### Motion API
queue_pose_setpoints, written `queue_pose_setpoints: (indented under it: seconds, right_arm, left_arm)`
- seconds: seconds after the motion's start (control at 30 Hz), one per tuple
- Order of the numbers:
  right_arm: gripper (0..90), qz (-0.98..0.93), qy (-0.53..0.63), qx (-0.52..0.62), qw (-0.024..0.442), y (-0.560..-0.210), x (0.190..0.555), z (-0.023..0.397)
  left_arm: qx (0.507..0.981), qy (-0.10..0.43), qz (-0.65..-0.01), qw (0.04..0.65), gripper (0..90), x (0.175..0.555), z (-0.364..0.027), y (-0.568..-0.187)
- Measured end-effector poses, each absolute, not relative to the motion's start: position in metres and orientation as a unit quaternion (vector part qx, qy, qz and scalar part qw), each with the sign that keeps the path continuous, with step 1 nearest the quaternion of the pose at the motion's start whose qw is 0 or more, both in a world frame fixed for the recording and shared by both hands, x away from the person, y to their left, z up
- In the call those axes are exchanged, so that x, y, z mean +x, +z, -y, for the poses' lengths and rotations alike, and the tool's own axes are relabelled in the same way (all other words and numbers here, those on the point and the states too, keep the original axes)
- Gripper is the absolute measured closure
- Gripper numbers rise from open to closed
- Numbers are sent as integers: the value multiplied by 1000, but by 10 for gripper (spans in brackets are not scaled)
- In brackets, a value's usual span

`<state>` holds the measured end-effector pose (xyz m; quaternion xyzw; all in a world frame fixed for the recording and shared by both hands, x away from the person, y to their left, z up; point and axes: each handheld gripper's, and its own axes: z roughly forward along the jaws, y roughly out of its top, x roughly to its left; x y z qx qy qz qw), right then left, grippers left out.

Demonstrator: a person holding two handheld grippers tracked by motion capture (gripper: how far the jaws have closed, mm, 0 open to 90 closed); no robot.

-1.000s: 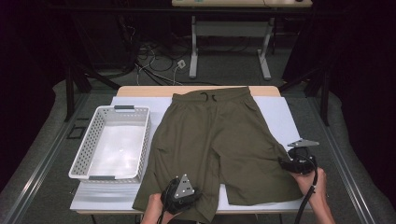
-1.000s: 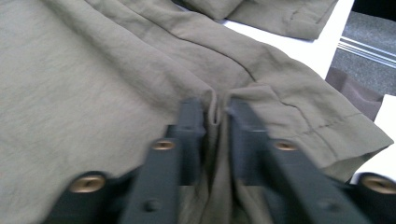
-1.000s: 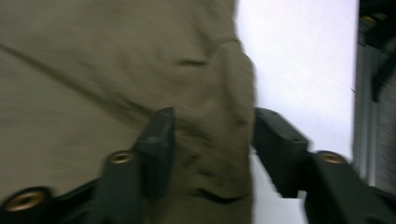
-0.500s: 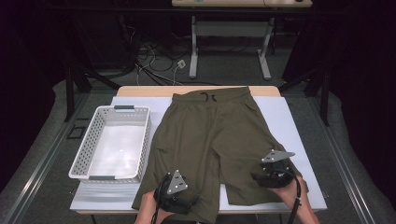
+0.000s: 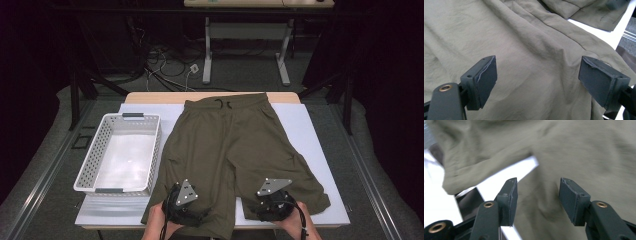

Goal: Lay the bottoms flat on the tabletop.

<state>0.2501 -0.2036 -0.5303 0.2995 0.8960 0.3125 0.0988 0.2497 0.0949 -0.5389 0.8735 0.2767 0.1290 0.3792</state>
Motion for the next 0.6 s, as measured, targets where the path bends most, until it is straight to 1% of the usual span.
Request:
queue_pose_setpoints:
  seconds: [0.07,0.2,0.27,0.33,0.4,0.47,0.5,0.57,0.6]
  right_arm:
    - [479,-900,307,293,101,-531,247,199]
    - [478,-905,307,282,90,-532,244,195]
    - [442,-910,296,278,81,-536,243,191]
    - [436,-916,284,273,81,-539,242,187]
    - [482,-917,279,270,89,-541,242,185]
    - [537,-919,278,266,87,-541,241,185]
    - [550,-919,277,265,87,-541,241,184]
    - [621,-924,273,253,88,-542,239,183]
    - [638,-924,271,252,91,-542,238,182]
  left_arm:
    - [873,131,-276,380,150,250,-96,-539]
    - [872,132,-278,380,150,251,-96,-539]
    - [871,130,-279,383,150,251,-96,-539]
    - [872,130,-278,382,150,251,-96,-539]
    - [871,131,-278,382,150,251,-95,-539]
    - [872,131,-279,382,150,251,-95,-539]
    - [872,131,-279,381,150,251,-96,-539]
    - [871,131,-280,382,152,251,-96,-539]
    - [871,131,-280,381,152,251,-96,-539]
